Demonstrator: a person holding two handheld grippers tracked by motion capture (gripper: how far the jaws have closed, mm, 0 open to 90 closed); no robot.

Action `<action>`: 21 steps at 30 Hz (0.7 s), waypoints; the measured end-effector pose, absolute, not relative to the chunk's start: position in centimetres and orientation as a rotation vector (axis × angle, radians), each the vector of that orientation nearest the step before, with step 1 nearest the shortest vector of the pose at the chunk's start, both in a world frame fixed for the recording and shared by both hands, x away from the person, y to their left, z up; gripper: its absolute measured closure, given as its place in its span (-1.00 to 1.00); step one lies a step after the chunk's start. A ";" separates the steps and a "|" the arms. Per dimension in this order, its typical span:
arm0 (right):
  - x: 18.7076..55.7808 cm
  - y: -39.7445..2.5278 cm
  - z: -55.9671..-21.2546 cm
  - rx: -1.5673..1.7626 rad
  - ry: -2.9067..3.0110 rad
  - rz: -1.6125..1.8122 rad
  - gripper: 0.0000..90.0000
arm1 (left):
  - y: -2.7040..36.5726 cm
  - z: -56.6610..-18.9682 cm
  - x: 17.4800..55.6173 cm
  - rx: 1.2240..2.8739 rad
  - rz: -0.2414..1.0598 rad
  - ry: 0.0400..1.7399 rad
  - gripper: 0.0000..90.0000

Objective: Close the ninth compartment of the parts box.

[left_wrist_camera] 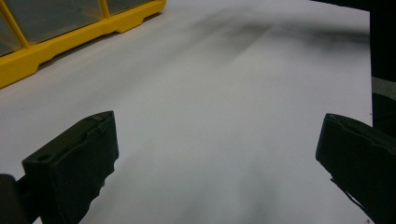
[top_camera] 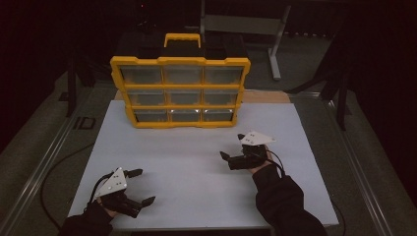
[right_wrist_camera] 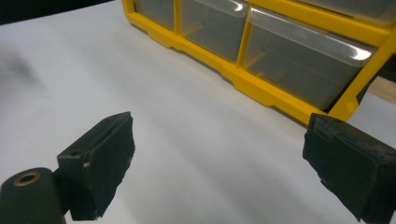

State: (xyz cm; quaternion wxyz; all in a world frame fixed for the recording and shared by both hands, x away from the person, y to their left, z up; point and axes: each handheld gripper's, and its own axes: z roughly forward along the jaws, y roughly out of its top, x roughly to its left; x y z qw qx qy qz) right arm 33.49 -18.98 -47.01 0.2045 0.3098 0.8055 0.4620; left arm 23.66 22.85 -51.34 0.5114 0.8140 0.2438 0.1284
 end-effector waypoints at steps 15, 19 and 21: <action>30.5 -21.8 -47.8 0.844 2.236 1.309 -0.80 | 22.9 -51.3 23.6 1.961 0.311 0.585 -1.00; 29.8 -22.8 -48.1 0.870 2.228 1.315 -0.80 | 22.9 -51.3 23.7 1.965 0.311 0.583 -1.00; 29.6 -23.3 -48.3 0.867 2.221 1.314 -0.80 | 22.9 -51.3 23.6 1.963 0.311 0.583 -1.00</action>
